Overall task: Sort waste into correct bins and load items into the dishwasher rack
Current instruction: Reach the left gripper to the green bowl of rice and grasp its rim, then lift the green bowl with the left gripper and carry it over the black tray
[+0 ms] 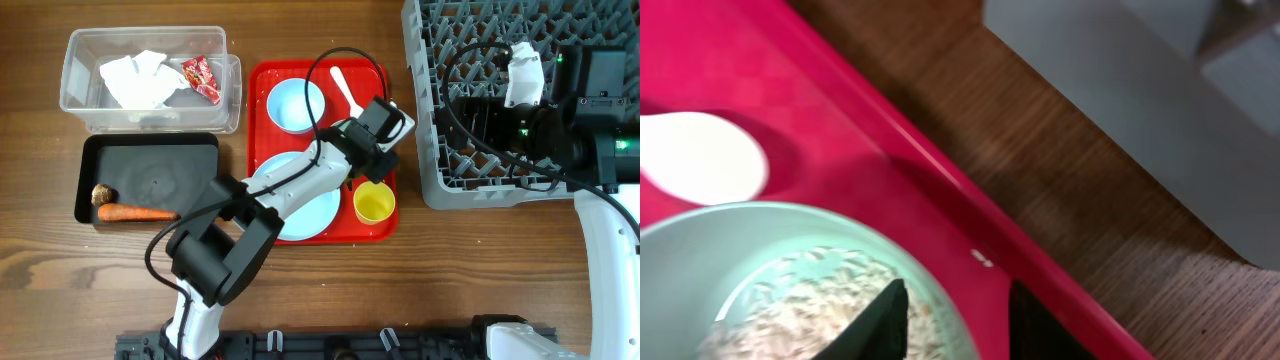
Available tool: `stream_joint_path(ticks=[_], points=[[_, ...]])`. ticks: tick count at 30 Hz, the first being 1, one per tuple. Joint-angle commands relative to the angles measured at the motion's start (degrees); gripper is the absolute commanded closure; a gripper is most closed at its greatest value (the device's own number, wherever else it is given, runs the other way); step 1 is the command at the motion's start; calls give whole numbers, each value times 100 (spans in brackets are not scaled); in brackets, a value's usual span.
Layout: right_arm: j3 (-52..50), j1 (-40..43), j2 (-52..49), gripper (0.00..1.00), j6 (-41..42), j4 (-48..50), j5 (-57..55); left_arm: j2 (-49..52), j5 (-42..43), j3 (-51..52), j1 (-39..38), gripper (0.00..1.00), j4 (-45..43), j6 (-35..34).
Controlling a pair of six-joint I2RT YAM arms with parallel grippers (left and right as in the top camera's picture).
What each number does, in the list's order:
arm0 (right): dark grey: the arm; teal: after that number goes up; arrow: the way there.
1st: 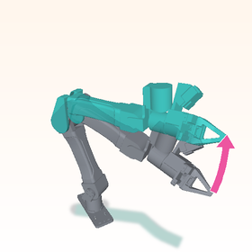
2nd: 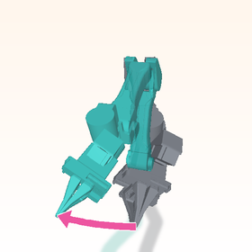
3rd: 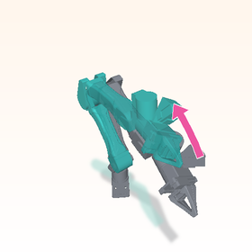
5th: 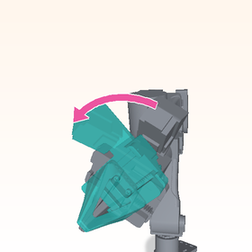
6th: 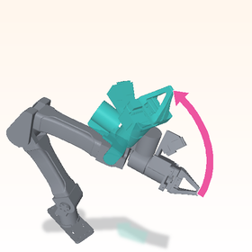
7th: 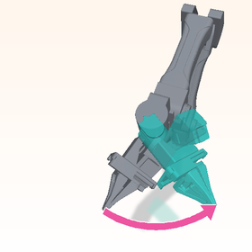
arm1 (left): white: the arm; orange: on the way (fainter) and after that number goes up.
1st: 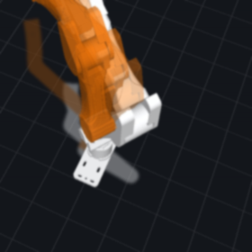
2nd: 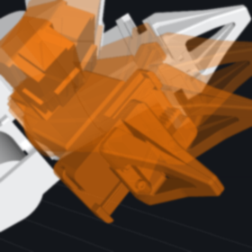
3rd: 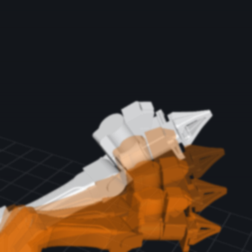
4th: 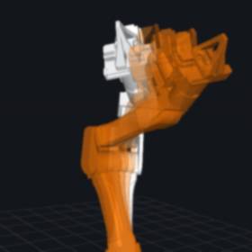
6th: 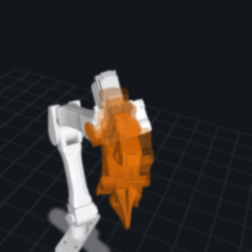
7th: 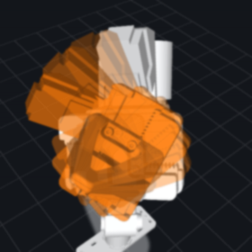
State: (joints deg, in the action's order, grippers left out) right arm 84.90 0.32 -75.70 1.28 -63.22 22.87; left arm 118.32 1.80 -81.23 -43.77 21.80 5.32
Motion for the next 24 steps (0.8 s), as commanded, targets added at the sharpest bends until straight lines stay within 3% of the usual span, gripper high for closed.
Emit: stream_joint_path(ticks=[1,12,19,24], points=[[85,20,-50,0,20,-9,-63,138,-59,-55,-55,71,-20,44],[85,20,-50,0,20,-42,-105,155,-127,-55,-55,96,-59,24],[85,20,-50,0,22,-37,-105,-116,-214,-55,-52,96,-79,-15],[85,20,-50,0,22,-39,-103,-527,-490,-55,4,96,46,-505]])
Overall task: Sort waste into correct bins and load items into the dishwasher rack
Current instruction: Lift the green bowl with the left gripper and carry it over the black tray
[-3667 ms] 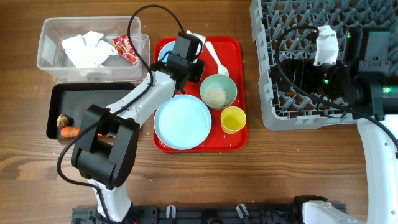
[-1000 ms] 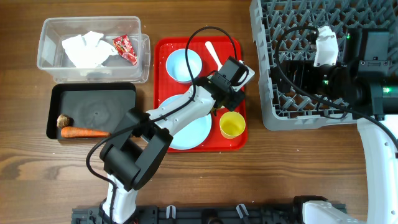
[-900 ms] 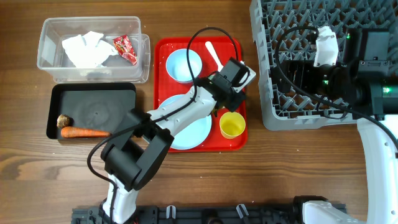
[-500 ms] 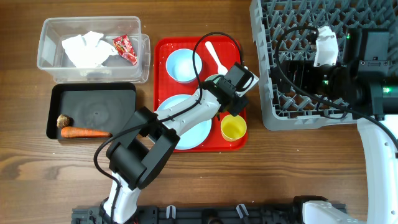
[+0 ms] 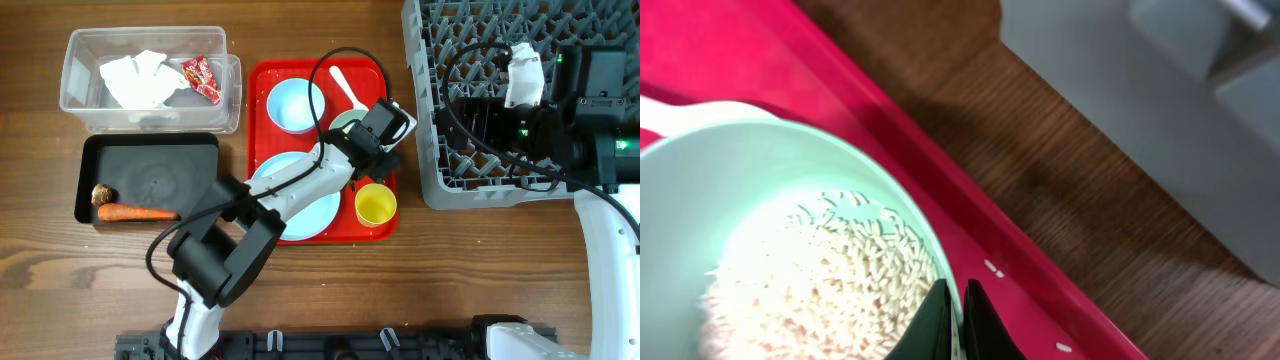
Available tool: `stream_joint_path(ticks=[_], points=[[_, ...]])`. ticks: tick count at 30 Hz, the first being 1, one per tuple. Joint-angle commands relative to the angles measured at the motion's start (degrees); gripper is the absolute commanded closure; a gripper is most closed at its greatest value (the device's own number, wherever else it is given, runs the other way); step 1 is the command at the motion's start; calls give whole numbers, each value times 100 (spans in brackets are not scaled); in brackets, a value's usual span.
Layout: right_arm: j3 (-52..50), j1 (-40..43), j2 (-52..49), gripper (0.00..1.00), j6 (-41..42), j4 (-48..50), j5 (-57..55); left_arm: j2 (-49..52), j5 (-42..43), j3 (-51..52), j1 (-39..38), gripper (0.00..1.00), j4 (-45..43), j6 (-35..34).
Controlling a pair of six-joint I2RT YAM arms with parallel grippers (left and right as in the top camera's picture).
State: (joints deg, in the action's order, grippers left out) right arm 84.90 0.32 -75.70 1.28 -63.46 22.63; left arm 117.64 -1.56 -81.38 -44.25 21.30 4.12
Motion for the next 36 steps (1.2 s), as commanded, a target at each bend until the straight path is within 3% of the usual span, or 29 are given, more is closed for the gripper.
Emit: stream_joint_path(ticks=[1,6,16,25,32,36], points=[[85,20,-50,0,24,-15,-79,-546,-157,-39,72,96,140,-492],[85,20,-50,0,22,-13,-79,-957,-153,-39,243,96,415,-1082],[85,20,-50,0,22,114,-76,-1392,-160,-39,341,96,863,-1429],[85,20,-50,0,24,81,-76,-1965,-306,-39,487,96,1569,-2162],[85,20,-50,0,24,81,-76,-2514,-197,-39,949,96,2529,-3042],[85,20,-50,0,22,85,-76,-2865,330,-39,1495,96,3289,-3056]])
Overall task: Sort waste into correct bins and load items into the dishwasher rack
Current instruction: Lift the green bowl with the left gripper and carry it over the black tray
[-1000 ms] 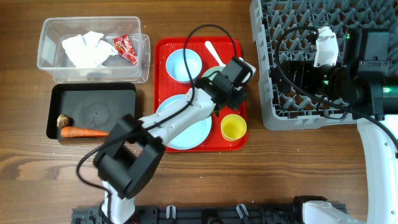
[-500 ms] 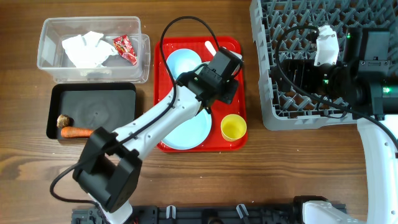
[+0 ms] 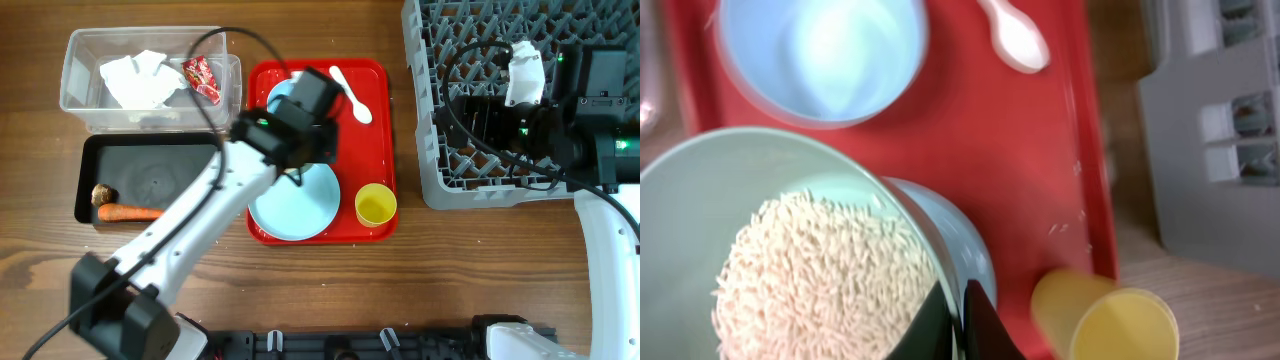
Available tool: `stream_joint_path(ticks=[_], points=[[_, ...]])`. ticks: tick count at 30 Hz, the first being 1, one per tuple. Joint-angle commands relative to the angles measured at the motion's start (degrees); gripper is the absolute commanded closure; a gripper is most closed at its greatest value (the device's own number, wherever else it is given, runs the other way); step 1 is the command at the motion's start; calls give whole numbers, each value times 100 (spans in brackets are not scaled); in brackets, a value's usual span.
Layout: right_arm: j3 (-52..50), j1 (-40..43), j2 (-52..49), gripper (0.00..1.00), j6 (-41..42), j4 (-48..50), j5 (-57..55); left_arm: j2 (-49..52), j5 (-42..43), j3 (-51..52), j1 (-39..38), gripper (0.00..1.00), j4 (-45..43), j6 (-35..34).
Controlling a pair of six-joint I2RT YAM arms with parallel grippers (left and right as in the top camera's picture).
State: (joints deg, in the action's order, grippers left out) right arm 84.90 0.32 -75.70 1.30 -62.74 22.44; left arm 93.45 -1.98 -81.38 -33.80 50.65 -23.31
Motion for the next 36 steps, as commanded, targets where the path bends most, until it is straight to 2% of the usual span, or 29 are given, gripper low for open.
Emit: stream_joint_path(ticks=[1,8,14,21,24,27,36], points=[[85,20,-50,0,20,13,-57,-546,511,-39,662,96,590,-313],[85,20,-50,0,20,31,-59,-798,673,-37,2017,96,1552,-170],[85,20,-50,0,17,31,-59,-793,1786,162,3416,96,1604,708],[85,20,-50,0,20,33,-59,-732,3727,745,4927,96,1244,1880],[85,20,-50,0,17,42,-59,-629,4356,1027,5396,96,944,2142],[85,20,-50,0,20,37,-59,-546,4909,1340,5772,96,568,2308],[85,20,-50,0,24,31,-57,-382,5772,1987,6561,96,-439,2310]])
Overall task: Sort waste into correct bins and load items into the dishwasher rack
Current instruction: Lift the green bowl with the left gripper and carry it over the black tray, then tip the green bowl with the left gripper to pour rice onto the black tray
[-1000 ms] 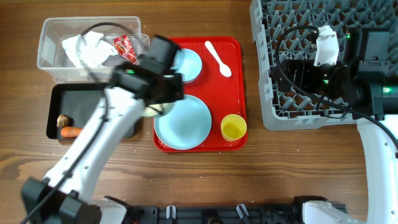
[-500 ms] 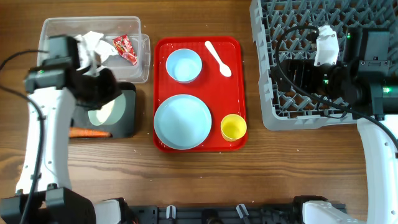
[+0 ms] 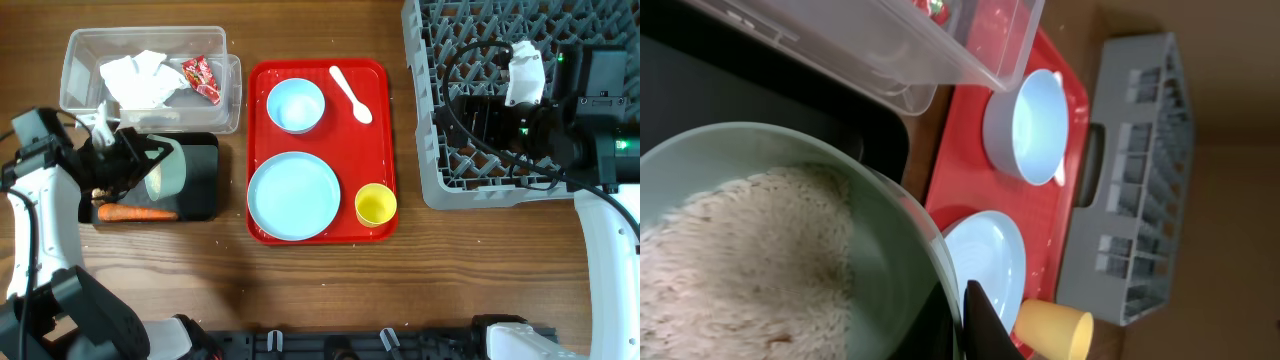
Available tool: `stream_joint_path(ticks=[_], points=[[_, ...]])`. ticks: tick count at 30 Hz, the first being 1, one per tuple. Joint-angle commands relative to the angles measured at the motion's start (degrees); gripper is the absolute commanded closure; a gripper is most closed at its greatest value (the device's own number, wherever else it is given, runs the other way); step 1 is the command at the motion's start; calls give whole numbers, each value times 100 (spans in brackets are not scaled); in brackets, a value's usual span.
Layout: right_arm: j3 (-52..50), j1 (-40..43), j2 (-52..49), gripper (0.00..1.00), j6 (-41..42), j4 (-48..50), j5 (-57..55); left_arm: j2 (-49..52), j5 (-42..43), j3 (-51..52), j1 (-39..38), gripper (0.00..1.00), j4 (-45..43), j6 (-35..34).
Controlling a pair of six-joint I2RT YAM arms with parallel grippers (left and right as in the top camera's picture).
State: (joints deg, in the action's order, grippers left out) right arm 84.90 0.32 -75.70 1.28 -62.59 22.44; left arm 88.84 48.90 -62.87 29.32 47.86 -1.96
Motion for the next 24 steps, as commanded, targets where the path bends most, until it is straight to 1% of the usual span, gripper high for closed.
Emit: stream_joint_path(ticks=[1,4,6,12,15,20,24], points=[[85,20,-50,0,31,15,-57,103,684,173,310,96,-203,177],[85,20,-50,0,37,15,-57,280,691,227,479,96,-356,232],[85,20,-50,0,39,22,-57,433,837,227,538,96,-492,328],[85,20,-50,0,39,-9,-57,1040,1425,227,627,96,-907,326],[85,20,-50,0,39,-7,-57,1281,1906,227,660,96,-1029,328],[85,20,-50,0,37,-9,-57,1502,3032,227,787,96,-1147,326],[85,20,-50,0,39,-33,-57,1499,3491,227,914,96,-1117,321]])
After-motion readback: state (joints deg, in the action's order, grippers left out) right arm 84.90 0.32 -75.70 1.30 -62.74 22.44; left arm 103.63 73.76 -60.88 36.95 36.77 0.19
